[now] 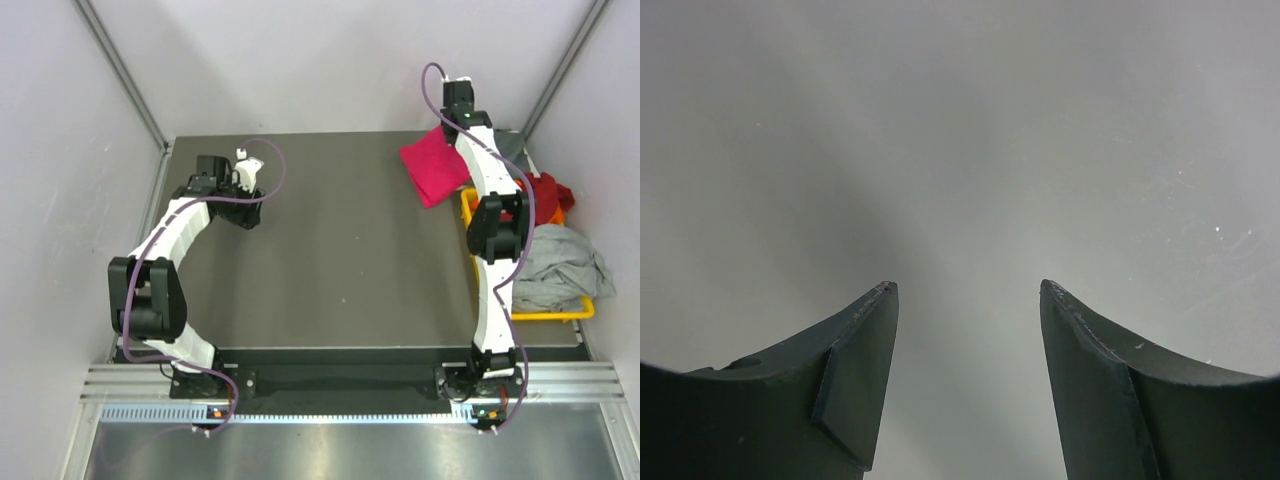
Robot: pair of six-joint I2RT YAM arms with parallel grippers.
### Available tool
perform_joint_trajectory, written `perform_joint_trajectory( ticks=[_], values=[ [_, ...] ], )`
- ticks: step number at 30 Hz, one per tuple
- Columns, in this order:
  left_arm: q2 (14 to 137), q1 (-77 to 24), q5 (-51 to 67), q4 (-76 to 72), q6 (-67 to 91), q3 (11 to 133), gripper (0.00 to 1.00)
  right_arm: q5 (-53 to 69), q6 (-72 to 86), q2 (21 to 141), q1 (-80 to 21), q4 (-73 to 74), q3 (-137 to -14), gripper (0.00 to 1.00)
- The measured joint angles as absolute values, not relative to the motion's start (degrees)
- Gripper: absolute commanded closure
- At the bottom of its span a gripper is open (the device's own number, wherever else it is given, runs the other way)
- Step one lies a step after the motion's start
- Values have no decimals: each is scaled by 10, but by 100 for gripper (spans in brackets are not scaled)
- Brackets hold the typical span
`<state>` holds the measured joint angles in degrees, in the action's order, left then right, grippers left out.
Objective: Fold and stack the t-shirts
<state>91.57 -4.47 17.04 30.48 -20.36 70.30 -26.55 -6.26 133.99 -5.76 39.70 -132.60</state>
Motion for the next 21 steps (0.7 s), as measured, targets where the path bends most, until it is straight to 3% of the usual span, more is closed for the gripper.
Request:
perform_joint_trajectory(
  ticks=[21],
  values=[
    [934,-45,165,305,-203,705,36,-215,-53,1308,7,401,-1341,100]
  ],
)
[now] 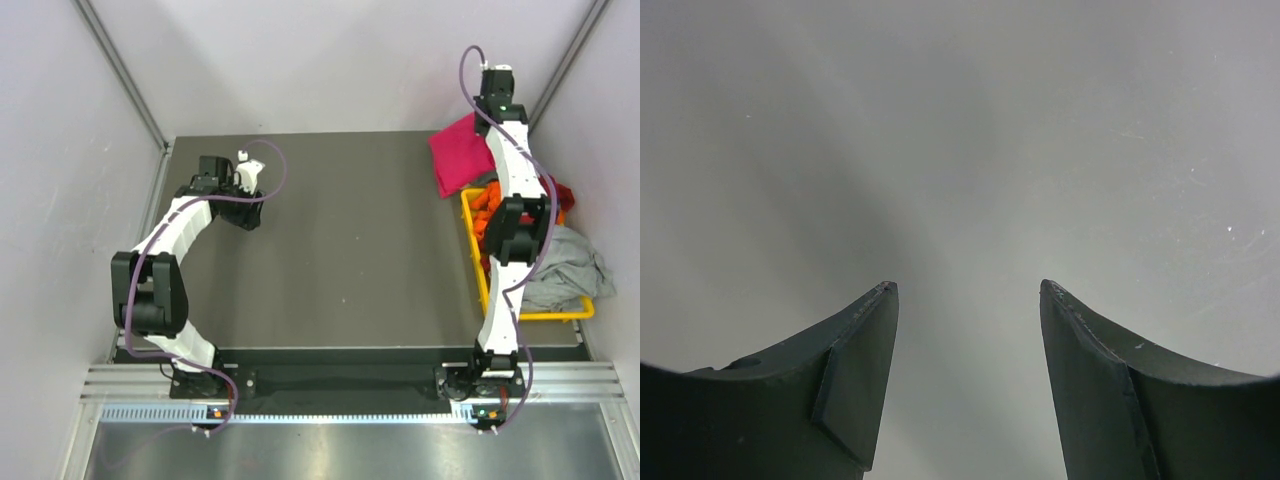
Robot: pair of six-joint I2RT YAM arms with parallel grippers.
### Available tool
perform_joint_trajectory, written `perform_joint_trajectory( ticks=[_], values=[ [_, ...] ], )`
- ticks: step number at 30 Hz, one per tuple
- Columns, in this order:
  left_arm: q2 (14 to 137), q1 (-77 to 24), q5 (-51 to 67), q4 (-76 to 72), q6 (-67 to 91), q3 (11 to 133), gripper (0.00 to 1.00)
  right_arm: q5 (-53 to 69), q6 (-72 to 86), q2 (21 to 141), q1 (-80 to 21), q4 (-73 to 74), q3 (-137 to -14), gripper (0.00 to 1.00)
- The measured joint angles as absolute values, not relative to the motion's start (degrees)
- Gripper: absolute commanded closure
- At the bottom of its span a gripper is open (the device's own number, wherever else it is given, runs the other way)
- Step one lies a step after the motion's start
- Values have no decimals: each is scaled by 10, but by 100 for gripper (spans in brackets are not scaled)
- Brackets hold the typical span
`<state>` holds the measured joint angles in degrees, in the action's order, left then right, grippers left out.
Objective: Fold and stack the t-shirts
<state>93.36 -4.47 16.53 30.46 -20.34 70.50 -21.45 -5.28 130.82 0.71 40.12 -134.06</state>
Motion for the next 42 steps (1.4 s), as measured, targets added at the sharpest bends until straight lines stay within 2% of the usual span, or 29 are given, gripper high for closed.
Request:
perform_joint_trajectory(
  ticks=[16,25,26,27,28,29,32,38,42],
  values=[
    [947,-45,155,305,-203,705,36,-124,-2,1301,86,384,-1341,100],
    [963,-45,144,305,-203,708,36,-93,26,1343,138,328,-1338,100],
    [965,-45,142,307,-203,711,36,-89,29,1348,143,318,-1335,94],
    [967,-45,140,306,-203,714,36,-85,32,1353,148,311,-1330,81],
    [970,-45,140,306,-203,716,36,-78,33,1357,152,305,-1327,63],
    [973,-45,139,306,-203,718,36,-72,35,1362,155,300,-1326,34],
    [980,-45,139,306,-203,720,36,-63,31,1373,159,281,-1326,9],
    [984,-45,140,311,-203,720,36,-69,17,1371,158,265,-1319,1],
    [984,-45,140,314,-208,720,36,-92,-9,1327,147,257,-1242,0]
  ],
)
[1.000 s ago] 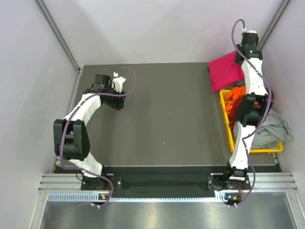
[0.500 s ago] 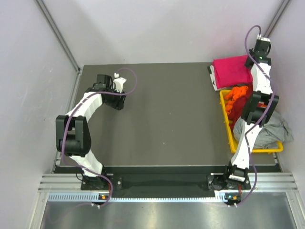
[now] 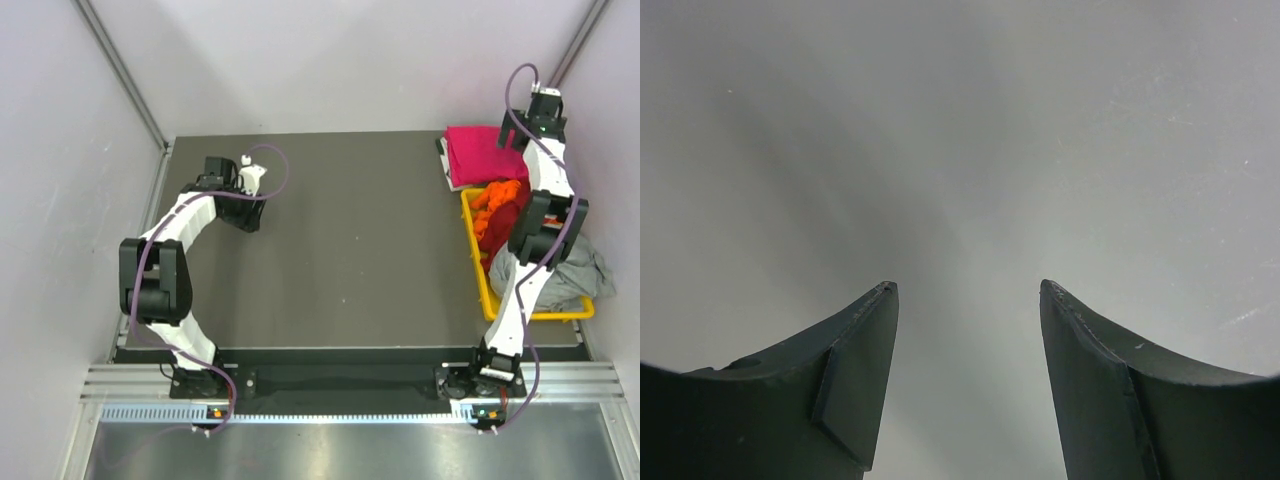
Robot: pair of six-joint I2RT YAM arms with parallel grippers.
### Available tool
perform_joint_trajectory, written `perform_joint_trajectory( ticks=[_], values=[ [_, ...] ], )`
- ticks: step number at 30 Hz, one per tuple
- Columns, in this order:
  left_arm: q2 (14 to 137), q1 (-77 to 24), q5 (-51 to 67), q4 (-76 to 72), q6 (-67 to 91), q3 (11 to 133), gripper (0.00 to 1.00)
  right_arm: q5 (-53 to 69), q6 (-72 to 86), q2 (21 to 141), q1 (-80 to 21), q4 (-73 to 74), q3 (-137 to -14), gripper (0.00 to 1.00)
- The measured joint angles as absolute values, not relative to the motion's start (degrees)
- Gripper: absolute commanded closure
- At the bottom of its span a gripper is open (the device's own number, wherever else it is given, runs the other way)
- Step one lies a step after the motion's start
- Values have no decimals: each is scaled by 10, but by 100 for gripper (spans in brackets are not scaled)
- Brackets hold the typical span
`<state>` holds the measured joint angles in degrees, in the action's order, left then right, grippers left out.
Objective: Fold and stack the t-shirts
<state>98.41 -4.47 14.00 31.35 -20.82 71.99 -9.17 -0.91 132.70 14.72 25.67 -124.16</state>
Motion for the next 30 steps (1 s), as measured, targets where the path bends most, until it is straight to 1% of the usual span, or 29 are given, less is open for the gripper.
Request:
perform_joint_trajectory(
  ticks=[5,12,13,14,16,20,25,30],
  values=[
    [963,-45,139,317,-223,710,36,-103,-19,1206,125,248,-1077,0],
    [867,-45,139,328,-251,644,35,-87,9,956,77,176,-820,0],
    [852,-45,139,332,-255,629,25,-83,17,925,72,171,-789,0],
    [839,-45,139,333,-261,615,19,-78,25,892,63,159,-755,0],
    [811,-45,141,339,-263,587,16,-73,41,830,48,141,-683,0],
    [768,-45,144,345,-260,537,16,-68,74,726,-4,123,-548,0],
    [712,-45,145,347,-242,488,16,-51,111,640,-63,124,-435,0],
    [675,-45,139,340,-220,449,16,-45,144,543,-80,122,-342,0]
  ],
)
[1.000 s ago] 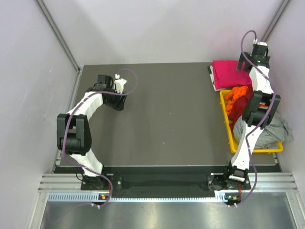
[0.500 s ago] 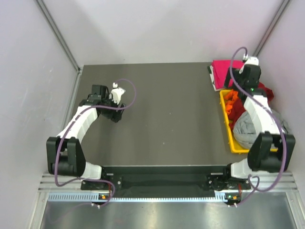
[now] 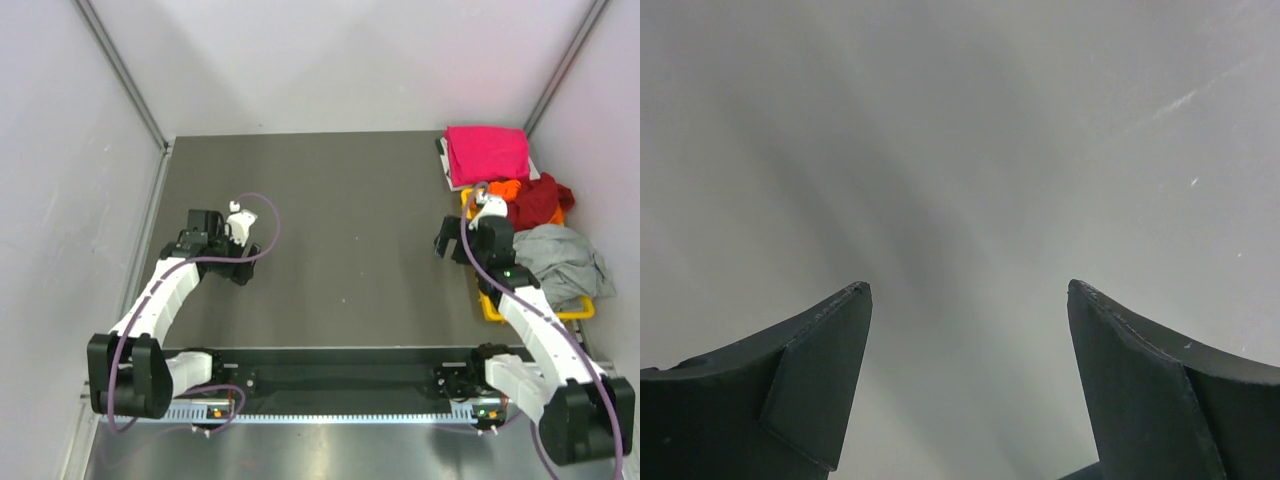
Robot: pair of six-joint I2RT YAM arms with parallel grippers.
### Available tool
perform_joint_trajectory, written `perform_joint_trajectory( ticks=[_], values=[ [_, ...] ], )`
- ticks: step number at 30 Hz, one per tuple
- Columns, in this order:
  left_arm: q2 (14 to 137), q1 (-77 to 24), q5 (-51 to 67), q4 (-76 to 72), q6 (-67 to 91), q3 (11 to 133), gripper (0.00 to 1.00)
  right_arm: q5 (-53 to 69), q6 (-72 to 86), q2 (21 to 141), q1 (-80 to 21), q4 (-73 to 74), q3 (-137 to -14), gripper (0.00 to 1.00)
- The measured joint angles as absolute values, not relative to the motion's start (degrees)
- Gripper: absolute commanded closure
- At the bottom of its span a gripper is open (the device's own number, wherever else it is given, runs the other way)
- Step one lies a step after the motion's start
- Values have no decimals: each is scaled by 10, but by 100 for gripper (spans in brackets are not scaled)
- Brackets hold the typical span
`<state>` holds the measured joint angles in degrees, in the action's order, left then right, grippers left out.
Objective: Fold and stack the t-shirts
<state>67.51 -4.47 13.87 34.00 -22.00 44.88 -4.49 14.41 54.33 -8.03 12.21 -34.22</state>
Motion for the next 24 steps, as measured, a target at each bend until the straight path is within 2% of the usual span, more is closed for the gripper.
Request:
perform_joint_trajectory(
  ticks=[9,24],
  values=[
    [656,-45,105,329,-206,422,15,-46,163,406,-82,139,-261,0],
    [654,-42,83,310,-205,413,15,-49,163,395,-83,145,-255,0]
  ],
)
